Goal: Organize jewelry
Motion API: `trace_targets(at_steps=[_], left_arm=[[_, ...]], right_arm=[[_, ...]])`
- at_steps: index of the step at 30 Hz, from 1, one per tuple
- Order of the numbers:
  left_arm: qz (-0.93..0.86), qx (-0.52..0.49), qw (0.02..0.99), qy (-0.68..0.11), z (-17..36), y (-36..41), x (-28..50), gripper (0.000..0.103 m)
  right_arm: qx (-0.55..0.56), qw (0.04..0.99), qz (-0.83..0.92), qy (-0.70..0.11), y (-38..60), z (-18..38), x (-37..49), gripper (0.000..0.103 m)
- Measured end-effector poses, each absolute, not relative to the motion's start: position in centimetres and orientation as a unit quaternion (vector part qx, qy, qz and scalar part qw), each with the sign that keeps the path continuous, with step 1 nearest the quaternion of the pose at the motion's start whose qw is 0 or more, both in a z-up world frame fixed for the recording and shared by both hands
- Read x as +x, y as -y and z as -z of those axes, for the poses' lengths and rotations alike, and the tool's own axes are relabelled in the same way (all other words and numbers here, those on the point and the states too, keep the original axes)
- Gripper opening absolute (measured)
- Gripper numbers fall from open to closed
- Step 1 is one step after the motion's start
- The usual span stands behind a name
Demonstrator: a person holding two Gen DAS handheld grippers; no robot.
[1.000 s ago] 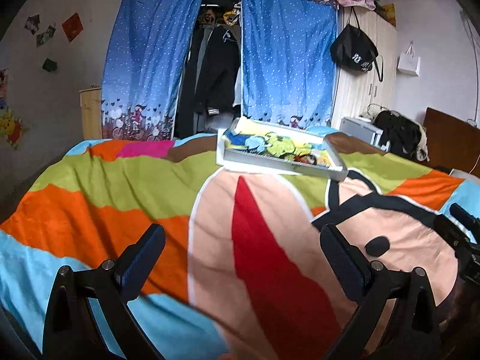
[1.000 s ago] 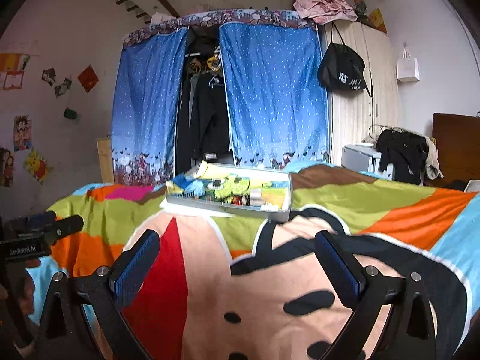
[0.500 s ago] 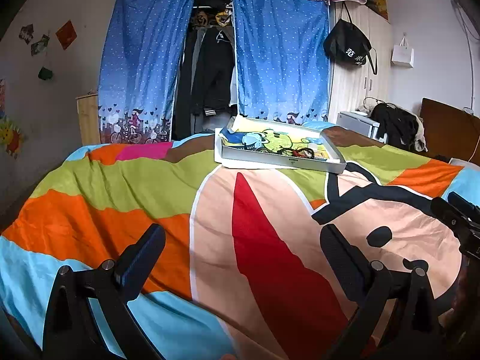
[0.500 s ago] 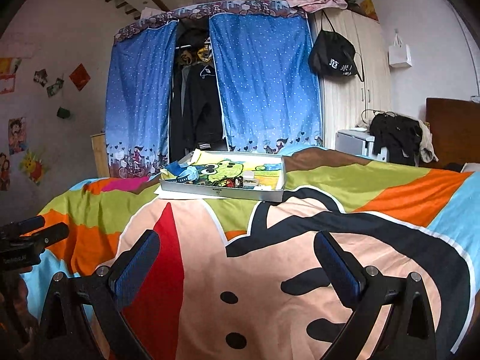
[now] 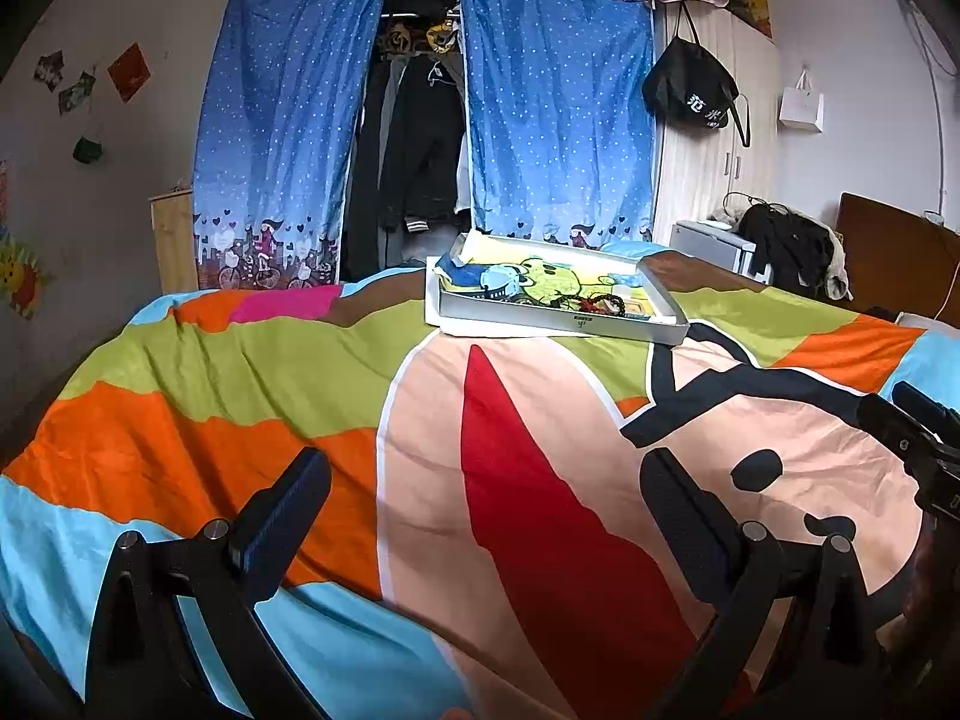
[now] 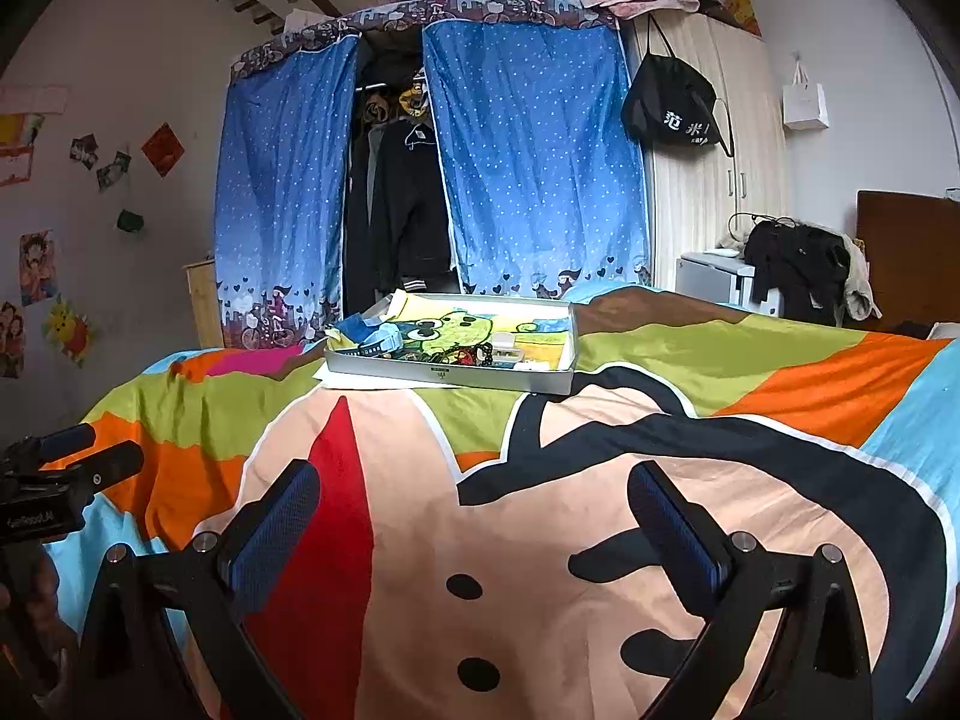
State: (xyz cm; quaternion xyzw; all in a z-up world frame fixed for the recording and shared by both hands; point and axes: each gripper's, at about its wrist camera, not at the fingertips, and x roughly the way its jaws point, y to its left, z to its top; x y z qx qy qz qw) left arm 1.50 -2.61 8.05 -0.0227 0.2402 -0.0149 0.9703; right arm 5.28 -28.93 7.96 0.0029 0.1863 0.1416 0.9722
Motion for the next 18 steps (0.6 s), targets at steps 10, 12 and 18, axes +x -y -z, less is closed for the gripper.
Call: trace_targets(at_steps=[10,12,18], left_arm=[[0.012,-0.022,0.97,-0.242,-7.89,2.34,1.44,0.101],[0.011,-0.023,0.97,-0.243,-7.79,2.32,1.42,0.101],[0.01,-0.021,0.97,-0.243,-7.65,2.27,1.41,0.101]], right_arm=[[0.003,0.972,-0.139,-0.188,29.02,-7.95,5.29,0.103],[0.005,0.972,-0.138,-0.189,29.12,-7.96,5.28,0.103],[0.003,0.972,-0.139,-0.189,29.09,-7.99,5.27,0.103]])
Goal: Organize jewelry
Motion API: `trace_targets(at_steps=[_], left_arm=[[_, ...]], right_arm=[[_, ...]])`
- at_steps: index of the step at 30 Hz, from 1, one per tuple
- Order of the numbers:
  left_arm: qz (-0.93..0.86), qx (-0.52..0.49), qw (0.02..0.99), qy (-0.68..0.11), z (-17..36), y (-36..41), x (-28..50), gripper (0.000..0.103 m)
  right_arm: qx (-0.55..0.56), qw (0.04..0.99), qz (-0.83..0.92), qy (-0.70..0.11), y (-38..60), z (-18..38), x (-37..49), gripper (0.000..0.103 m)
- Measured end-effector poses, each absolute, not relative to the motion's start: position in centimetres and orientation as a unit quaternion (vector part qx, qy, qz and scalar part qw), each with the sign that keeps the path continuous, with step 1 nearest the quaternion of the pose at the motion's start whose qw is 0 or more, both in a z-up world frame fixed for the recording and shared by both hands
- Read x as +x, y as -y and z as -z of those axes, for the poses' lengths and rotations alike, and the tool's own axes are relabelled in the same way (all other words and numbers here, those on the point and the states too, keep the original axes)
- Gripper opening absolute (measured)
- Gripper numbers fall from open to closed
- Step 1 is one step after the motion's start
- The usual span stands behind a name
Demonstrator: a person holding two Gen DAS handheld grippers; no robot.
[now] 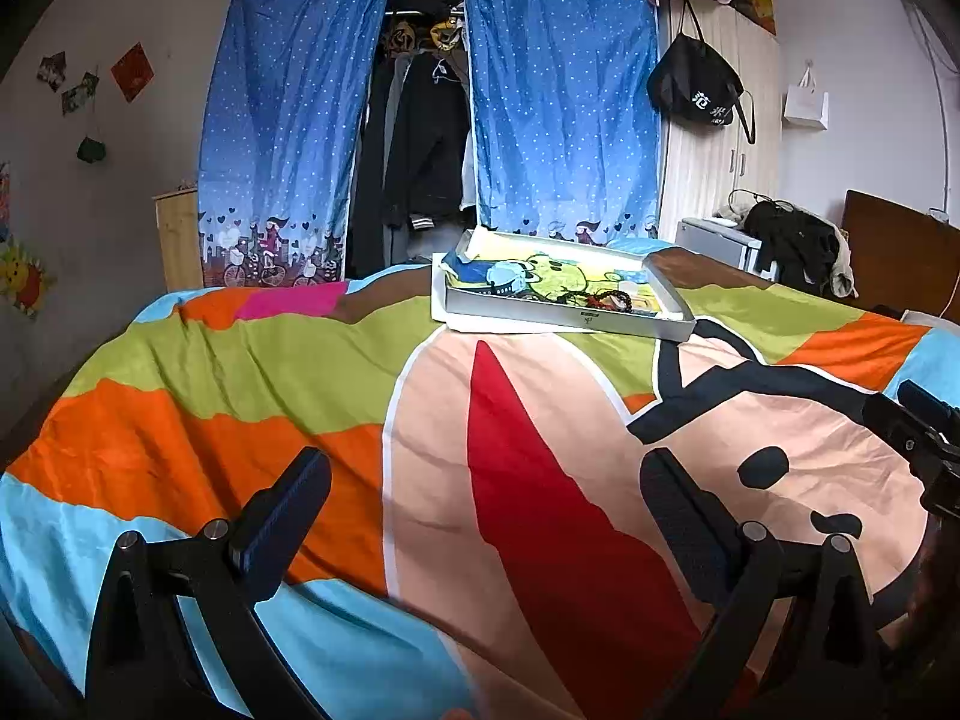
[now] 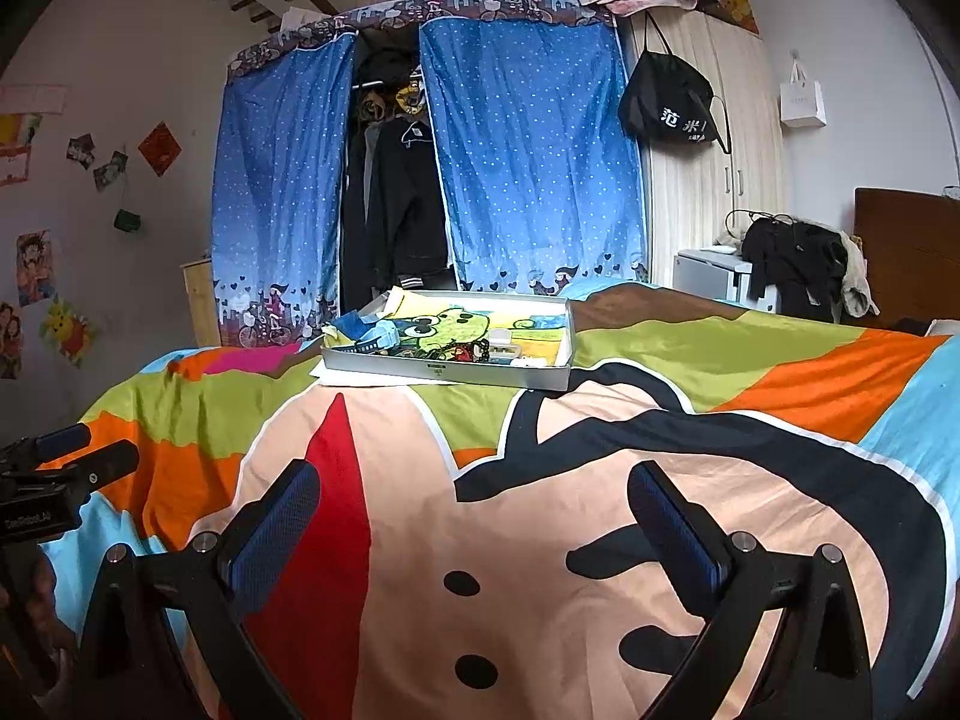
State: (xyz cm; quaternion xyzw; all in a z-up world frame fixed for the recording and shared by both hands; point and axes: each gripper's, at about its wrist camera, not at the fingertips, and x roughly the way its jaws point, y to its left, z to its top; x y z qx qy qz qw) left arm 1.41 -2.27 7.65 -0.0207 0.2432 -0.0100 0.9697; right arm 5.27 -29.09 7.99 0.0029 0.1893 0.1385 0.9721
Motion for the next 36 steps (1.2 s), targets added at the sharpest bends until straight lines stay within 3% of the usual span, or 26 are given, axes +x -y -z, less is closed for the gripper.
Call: trace_targets(at_steps=[36], left_arm=[[0.013,-0.016,0.97,-0.242,-7.34,2.45,1.36,0.101]], right_arm=[[0.0,0.972,-0.141,-0.189,28.84,-7.86,5.28,0.103]])
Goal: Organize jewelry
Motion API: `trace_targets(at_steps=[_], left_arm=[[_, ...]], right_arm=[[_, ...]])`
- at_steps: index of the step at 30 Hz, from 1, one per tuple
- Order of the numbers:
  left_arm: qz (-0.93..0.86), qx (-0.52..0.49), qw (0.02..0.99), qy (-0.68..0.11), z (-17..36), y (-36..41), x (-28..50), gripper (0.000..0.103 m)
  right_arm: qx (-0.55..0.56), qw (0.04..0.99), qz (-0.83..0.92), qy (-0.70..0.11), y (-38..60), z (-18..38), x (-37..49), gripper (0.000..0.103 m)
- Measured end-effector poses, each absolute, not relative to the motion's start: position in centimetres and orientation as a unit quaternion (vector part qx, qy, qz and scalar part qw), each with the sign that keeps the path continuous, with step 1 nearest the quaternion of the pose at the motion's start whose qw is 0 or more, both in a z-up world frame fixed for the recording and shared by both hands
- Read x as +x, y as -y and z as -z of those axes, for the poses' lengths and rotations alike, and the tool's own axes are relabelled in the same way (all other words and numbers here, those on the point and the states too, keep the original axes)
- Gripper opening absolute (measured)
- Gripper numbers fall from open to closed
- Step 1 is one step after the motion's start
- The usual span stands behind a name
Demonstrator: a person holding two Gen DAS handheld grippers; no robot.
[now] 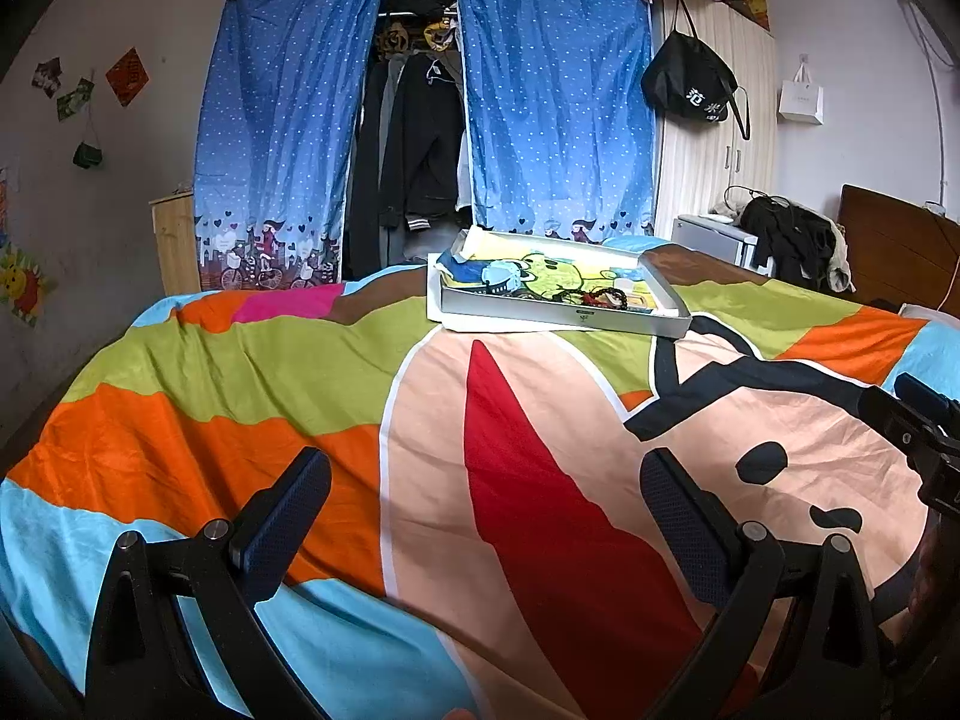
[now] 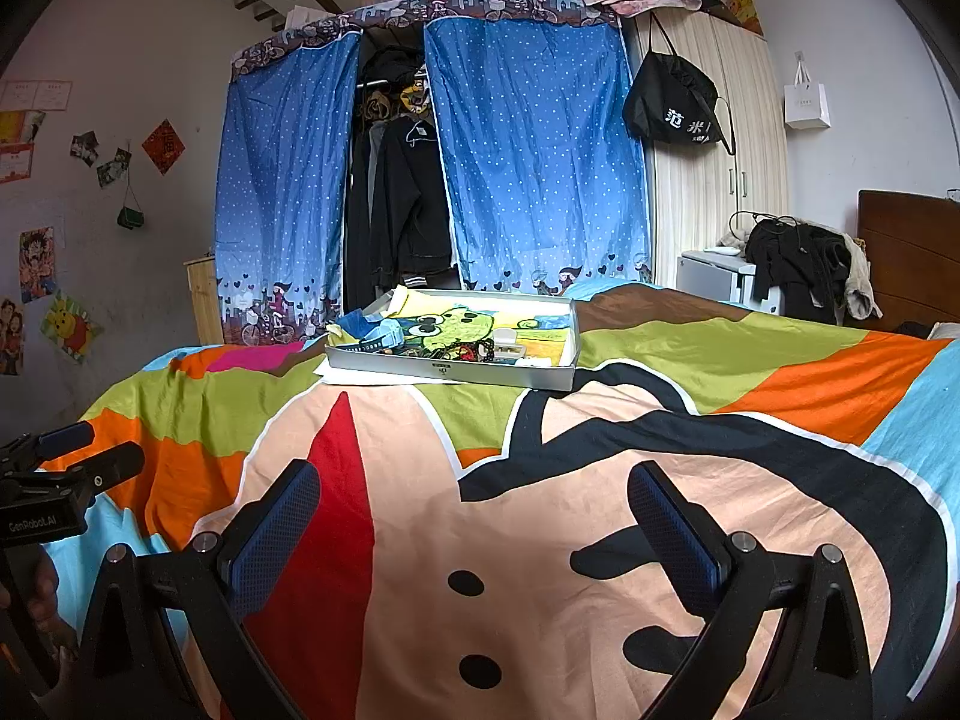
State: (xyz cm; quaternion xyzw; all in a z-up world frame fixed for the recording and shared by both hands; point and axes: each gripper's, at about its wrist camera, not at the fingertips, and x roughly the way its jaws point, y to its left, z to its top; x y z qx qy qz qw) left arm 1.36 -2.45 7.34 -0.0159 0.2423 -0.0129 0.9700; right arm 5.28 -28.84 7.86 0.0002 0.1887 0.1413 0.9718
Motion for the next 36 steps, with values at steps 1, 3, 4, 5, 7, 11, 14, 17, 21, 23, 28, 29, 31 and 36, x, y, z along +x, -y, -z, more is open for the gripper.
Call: trace_targets(at_steps=[1,3,4,5,7,11,14,17,21,23,28,29,31,36], left_arm=[[0.013,-0.016,0.97,-0.243,-7.34,2.46,1.36,0.101],[0.012,-0.016,0.97,-0.243,-7.35,2.49,1.36,0.101],[0.012,-0.016,0.97,-0.243,-7.35,2.51,1.35,0.101],[0.012,-0.016,0.97,-0.242,-7.36,2.51,1.34,0.101],[0.012,-0.017,0.97,-0.242,-7.35,2.52,1.35,0.101],[0.012,-0.016,0.97,-0.242,-7.36,2.53,1.34,0.101],[0.016,-0.016,0.969,-0.247,-7.32,2.56,1.41,0.101],[0.02,-0.017,0.968,-0.249,-7.34,2.56,1.43,0.101],[0.029,-0.011,0.966,-0.256,-7.42,2.69,1.43,0.101],[0.031,-0.005,0.966,-0.257,-7.44,2.79,1.4,0.101],[0.027,0.003,0.966,-0.255,-7.24,2.88,1.28,0.101],[0.026,0.003,0.966,-0.256,-7.19,2.87,1.29,0.101],[0.024,0.001,0.966,-0.257,-7.11,2.72,1.35,0.101],[0.024,-0.001,0.965,-0.26,-7.0,2.51,1.39,0.101]], right_arm=[[0.0,0.972,-0.141,-0.188,28.85,-7.86,5.29,0.103],[0.0,0.972,-0.141,-0.188,28.85,-7.86,5.29,0.103],[0.0,0.972,-0.141,-0.188,28.85,-7.85,5.3,0.103],[0.0,0.972,-0.141,-0.189,28.84,-7.85,5.28,0.103],[0.0,0.972,-0.141,-0.189,28.86,-7.85,5.3,0.103],[0.0,0.972,-0.141,-0.189,28.86,-7.86,5.29,0.103],[0.0,0.972,-0.141,-0.189,28.87,-7.86,5.29,0.103],[0.0,0.972,-0.141,-0.189,28.87,-7.86,5.3,0.103],[0.0,0.972,-0.141,-0.189,28.87,-7.86,5.31,0.103],[0.0,0.972,-0.141,-0.189,28.88,-7.87,5.3,0.103],[0.0,0.972,-0.141,-0.189,28.89,-7.87,5.32,0.103],[0.0,0.972,-0.141,-0.189,28.88,-7.88,5.3,0.103],[0.0,0.972,-0.141,-0.189,28.88,-7.89,5.3,0.103],[0.0,0.972,-0.141,-0.189,28.87,-7.9,5.3,0.103]])
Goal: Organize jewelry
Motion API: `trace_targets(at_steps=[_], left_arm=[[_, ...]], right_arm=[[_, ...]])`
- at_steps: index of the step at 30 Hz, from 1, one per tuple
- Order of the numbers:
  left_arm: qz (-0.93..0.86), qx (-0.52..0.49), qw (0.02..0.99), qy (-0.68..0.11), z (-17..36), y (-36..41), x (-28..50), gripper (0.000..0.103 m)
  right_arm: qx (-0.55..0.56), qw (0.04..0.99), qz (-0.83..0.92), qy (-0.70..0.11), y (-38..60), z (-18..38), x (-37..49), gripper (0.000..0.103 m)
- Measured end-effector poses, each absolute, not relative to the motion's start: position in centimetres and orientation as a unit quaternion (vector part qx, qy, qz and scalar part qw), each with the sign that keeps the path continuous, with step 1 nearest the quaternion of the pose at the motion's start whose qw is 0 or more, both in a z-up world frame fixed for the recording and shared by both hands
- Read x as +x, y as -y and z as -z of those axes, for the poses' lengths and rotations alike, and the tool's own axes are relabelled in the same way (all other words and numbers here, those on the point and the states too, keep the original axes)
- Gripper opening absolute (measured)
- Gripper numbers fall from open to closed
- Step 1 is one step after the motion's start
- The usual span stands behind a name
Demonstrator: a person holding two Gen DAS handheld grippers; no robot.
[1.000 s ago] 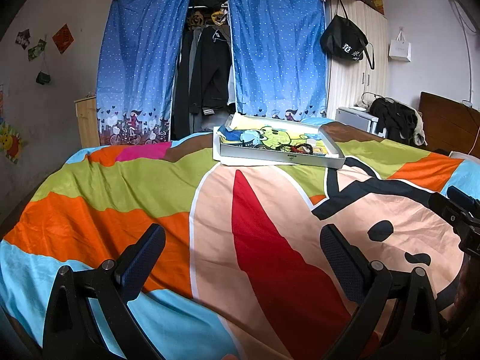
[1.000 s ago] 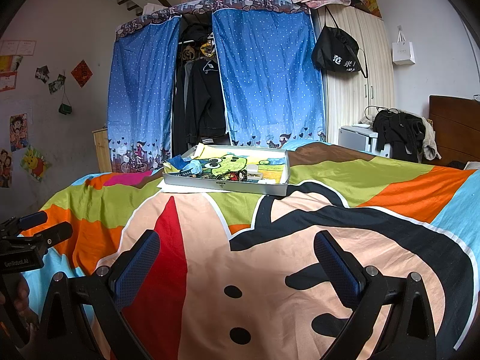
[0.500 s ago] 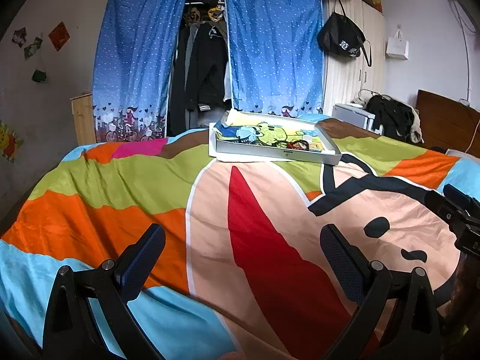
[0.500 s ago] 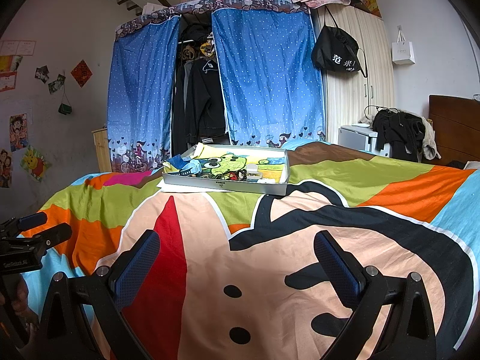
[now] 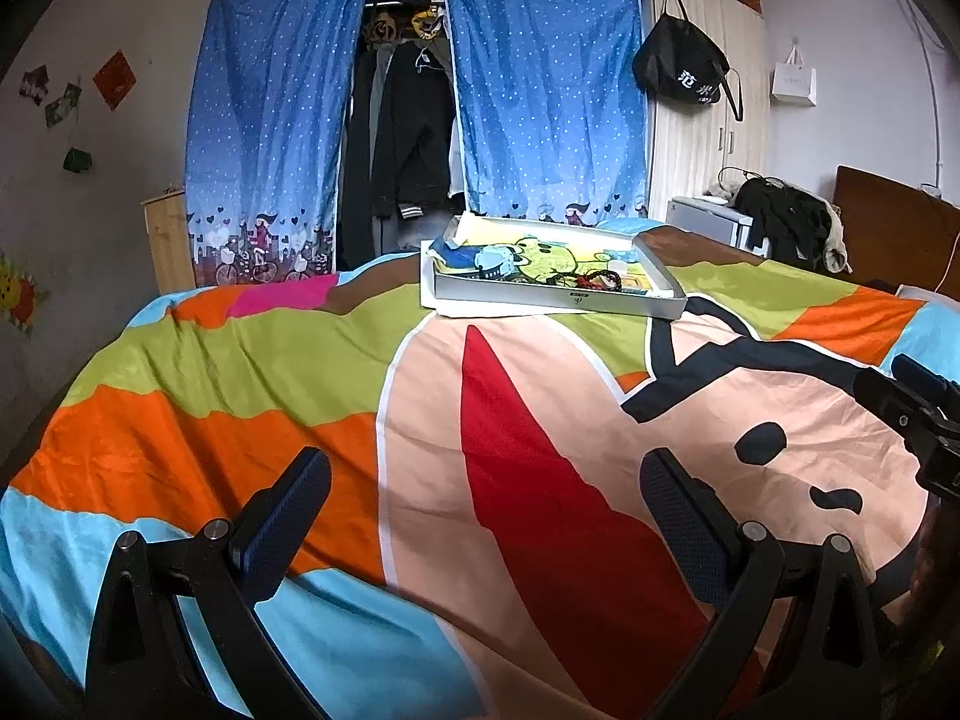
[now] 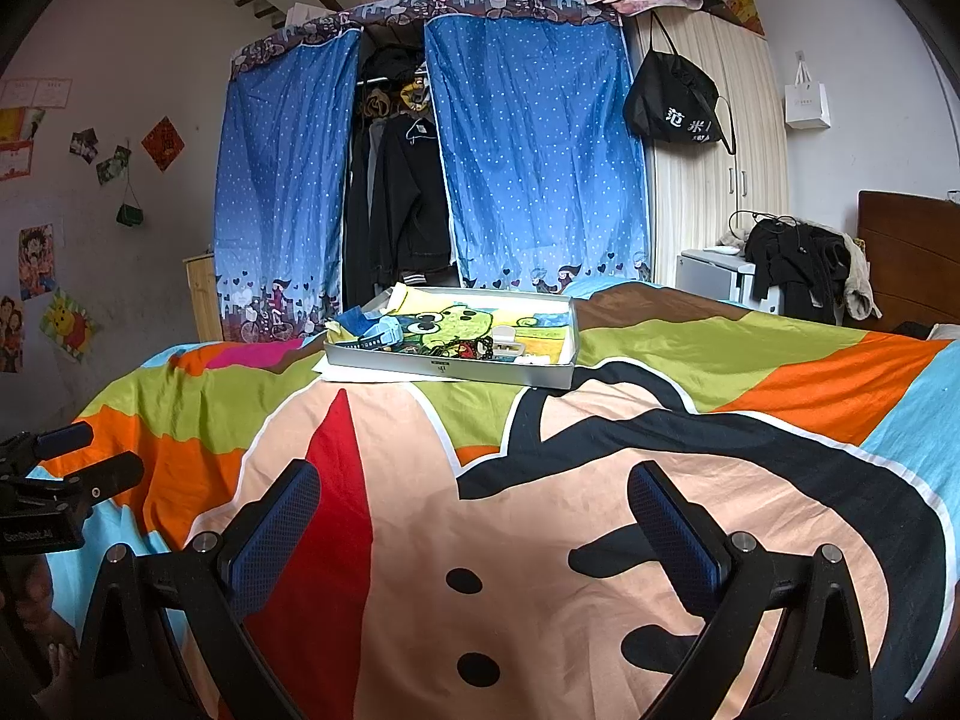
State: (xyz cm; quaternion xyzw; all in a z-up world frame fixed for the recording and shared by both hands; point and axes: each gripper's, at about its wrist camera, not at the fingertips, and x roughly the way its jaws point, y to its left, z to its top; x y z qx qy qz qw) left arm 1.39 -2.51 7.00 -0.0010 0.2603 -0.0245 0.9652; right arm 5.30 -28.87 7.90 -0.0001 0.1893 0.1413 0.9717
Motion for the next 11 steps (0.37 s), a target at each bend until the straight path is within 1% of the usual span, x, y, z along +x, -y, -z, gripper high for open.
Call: trace_targets(at_steps=[11], left_arm=[[0.023,-0.007,0.964,-0.265,-6.81,1.99,1.41,0.101]], right_arm=[[0.0,0.972,-0.141,-0.19,28.86,-7.93,5.3,0.103]])
